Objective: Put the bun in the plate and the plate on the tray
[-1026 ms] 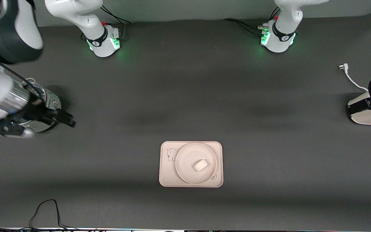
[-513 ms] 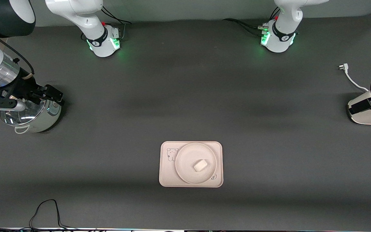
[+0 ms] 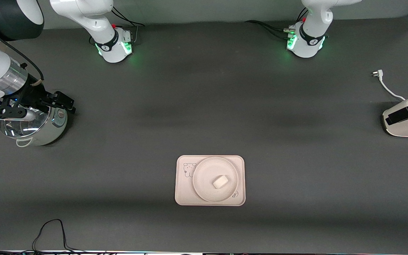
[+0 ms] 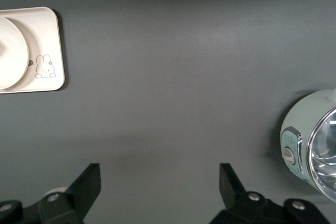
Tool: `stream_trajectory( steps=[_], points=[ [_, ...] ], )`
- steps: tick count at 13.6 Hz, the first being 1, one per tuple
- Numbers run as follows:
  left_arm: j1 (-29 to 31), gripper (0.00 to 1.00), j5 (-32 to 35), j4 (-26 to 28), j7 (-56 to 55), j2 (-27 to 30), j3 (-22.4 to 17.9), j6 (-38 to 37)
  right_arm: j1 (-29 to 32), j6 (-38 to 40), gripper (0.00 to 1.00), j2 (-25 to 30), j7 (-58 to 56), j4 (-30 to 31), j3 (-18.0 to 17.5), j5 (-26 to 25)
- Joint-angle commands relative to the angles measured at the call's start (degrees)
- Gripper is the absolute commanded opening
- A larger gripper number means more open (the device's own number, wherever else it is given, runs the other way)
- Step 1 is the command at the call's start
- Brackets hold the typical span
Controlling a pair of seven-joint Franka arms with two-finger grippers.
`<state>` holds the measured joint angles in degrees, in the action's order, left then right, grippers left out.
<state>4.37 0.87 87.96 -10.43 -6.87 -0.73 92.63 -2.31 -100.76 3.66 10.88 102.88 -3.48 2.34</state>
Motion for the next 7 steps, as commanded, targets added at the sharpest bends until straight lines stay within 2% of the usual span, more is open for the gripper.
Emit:
stream_trajectory(
  steps=[1,7],
  points=[
    [0.1,1.0,-0.3,-0.3,0.7,0.7,-0.1,-1.4,0.3,0.6,1.0,1.0,0.0,0.7,-0.9,-1.4],
    [0.1,1.0,-0.3,-0.9,0.8,0.7,0.0,-1.0,0.1,3.3,1.0,2.5,-0.5,0.8,-0.3,-1.4]
  ],
)
